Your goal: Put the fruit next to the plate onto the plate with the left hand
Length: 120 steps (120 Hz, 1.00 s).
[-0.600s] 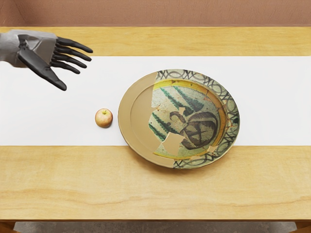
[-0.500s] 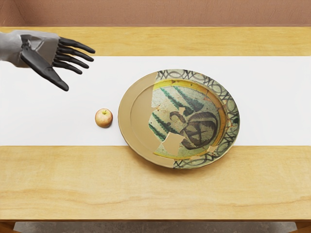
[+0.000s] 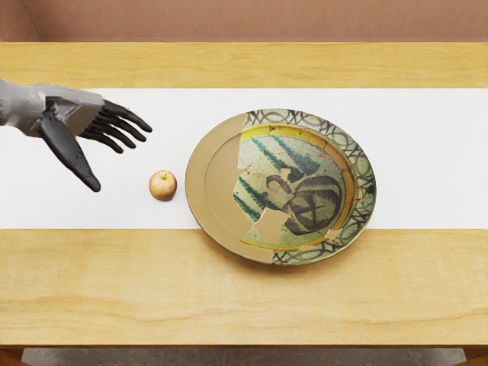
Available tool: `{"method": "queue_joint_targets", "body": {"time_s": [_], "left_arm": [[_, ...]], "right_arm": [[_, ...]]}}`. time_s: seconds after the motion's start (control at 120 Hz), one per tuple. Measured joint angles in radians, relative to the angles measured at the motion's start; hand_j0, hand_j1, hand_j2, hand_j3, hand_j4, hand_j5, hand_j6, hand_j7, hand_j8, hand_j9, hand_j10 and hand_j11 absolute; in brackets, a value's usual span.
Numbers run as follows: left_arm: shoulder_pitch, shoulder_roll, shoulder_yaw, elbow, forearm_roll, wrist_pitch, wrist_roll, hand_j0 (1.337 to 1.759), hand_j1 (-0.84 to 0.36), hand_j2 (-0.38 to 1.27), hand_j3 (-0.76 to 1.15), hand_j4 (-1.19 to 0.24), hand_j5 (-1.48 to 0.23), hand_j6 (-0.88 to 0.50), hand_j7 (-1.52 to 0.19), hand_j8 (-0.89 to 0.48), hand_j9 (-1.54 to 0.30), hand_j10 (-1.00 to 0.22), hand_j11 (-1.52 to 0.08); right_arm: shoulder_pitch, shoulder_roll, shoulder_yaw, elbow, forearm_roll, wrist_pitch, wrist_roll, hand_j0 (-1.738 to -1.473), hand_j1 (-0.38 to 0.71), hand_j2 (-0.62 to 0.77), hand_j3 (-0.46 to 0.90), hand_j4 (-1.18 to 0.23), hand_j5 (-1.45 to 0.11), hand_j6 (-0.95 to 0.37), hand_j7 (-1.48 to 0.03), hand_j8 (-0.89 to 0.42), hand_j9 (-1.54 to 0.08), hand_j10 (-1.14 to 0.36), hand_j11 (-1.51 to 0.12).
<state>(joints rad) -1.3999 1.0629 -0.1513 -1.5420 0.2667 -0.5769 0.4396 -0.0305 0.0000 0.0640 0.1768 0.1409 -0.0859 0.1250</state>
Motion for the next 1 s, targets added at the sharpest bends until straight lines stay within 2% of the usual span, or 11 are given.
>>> {"method": "queue_joint_targets", "body": {"time_s": [0.117, 0.267, 0.392, 0.508, 0.675, 1.0], "left_arm": [[0.056, -0.011, 0.001, -0.064, 0.106, 0.117, 0.007, 1.658, 0.05, 0.05, 0.00, -0.25, -0.32, -0.25, -0.32, -0.25, -0.32, -0.25, -0.32], [0.079, -0.028, 0.002, -0.121, 0.253, 0.321, 0.048, 1.658, 0.06, 0.05, 0.00, -0.25, -0.32, -0.25, -0.32, -0.25, -0.32, -0.25, -0.32], [0.139, -0.170, 0.004, -0.139, 0.361, 0.490, 0.117, 1.658, 0.06, 0.05, 0.00, -0.25, -0.32, -0.25, -0.32, -0.25, -0.32, -0.25, -0.32], [0.145, -0.201, 0.013, -0.143, 0.438, 0.631, 0.154, 1.658, 0.06, 0.05, 0.00, -0.25, -0.32, -0.25, -0.32, -0.25, -0.32, -0.25, -0.32], [0.145, -0.270, 0.061, -0.139, 0.479, 0.778, 0.168, 1.658, 0.06, 0.05, 0.00, -0.25, -0.32, -0.25, -0.32, -0.25, -0.32, -0.25, -0.32], [0.132, -0.348, 0.196, -0.139, 0.512, 0.982, 0.171, 1.658, 0.05, 0.05, 0.00, -0.25, -0.32, -0.25, -0.32, -0.25, -0.32, -0.25, -0.32]], "right_arm": [[0.000, 0.000, 0.000, 0.000, 0.000, 0.000, 0.001, -1.658, -0.31, -0.01, 0.00, -0.03, -0.05, -0.04, -0.05, -0.03, -0.05, -0.03, -0.05], [0.000, 0.000, 0.000, 0.000, 0.000, 0.000, 0.001, -1.658, -0.31, -0.01, 0.00, -0.03, -0.05, -0.04, -0.05, -0.03, -0.05, -0.03, -0.05], [0.001, 0.000, 0.001, 0.000, 0.000, 0.000, 0.001, -1.658, -0.31, -0.01, 0.00, -0.03, -0.05, -0.04, -0.05, -0.03, -0.05, -0.03, -0.05], [0.001, 0.000, 0.002, 0.000, 0.000, 0.000, 0.000, -1.658, -0.31, -0.01, 0.00, -0.03, -0.05, -0.04, -0.05, -0.03, -0.05, -0.03, -0.05], [0.001, 0.000, 0.002, 0.000, 0.000, 0.000, -0.001, -1.658, -0.31, -0.01, 0.00, -0.04, -0.05, -0.04, -0.05, -0.04, -0.05, -0.03, -0.05], [0.001, 0.000, 0.002, 0.000, 0.000, 0.000, -0.001, -1.658, -0.31, -0.01, 0.00, -0.04, -0.05, -0.04, -0.05, -0.04, -0.05, -0.03, -0.05]]}}
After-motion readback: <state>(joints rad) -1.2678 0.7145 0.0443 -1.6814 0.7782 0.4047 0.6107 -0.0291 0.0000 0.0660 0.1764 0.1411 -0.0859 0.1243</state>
